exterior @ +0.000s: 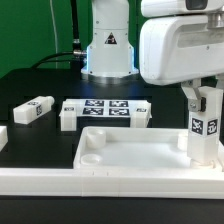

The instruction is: Assemble desk

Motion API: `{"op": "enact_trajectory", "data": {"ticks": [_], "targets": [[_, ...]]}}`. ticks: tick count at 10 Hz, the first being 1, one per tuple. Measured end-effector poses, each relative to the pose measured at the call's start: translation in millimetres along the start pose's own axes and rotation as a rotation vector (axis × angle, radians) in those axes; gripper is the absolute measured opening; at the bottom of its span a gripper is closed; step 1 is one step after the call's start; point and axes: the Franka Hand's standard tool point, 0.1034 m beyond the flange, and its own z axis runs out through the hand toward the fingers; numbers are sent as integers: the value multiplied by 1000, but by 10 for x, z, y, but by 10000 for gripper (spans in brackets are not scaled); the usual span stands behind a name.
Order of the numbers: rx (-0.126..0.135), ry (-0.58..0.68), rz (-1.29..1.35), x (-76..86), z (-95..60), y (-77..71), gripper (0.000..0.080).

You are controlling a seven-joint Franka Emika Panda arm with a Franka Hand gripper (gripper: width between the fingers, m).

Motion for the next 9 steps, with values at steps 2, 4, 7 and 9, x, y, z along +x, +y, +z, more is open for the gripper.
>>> {"op": "enact_trajectory", "data": {"ticks": [2, 4, 7, 9], "targets": [[15, -23, 106, -15, -8, 5, 289], [21, -23, 342, -11, 10, 20, 289], [18, -26, 619, -4, 14, 3, 290], [12, -29, 831, -12, 18, 8, 291]]}}
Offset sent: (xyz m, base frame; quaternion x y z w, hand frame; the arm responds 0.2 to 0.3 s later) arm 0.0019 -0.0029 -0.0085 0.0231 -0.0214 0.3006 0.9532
